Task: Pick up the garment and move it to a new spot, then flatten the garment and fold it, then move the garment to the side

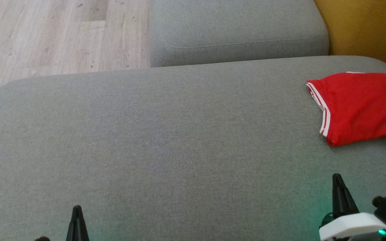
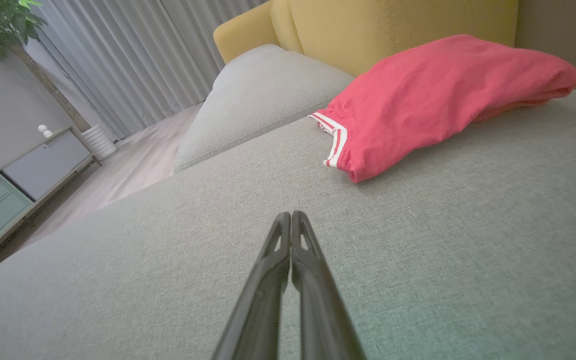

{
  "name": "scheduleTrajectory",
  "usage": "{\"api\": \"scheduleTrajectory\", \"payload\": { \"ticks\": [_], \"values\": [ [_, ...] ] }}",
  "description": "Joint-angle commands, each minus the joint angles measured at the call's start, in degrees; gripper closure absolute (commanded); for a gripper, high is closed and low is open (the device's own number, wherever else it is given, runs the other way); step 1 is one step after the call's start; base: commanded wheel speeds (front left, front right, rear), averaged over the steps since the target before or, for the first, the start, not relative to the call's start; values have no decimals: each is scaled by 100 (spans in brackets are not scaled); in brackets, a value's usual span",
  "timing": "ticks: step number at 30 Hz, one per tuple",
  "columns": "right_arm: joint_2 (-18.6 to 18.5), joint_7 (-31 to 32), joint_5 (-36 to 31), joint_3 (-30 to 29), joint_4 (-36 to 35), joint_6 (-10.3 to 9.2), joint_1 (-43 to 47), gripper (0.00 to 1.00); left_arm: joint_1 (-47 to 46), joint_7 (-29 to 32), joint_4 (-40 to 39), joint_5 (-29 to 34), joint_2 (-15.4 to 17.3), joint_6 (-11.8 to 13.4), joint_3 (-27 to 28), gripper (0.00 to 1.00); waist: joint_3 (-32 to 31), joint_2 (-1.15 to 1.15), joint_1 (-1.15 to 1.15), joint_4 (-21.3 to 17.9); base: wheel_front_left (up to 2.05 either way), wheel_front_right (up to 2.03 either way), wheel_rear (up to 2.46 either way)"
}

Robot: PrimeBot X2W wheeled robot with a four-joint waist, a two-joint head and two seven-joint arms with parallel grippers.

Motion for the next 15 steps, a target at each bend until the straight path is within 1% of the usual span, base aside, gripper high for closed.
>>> {"api": "scheduleTrajectory", "payload": {
  "ticks": [1, 15],
  "values": [
    [-12, 38, 167, -14, -206, 11, -309, 100, -276, 38, -166, -132, 3, -22, 95, 100, 2, 0, 0, 0, 0, 0, 0],
    [-16, 263, 1194, -66, -239, 16, -442, 100, -483, 274, -163, -996, 3, -72, 209, 100, 30, 0, 0, 6, 0, 0, 0]
  ]
}}
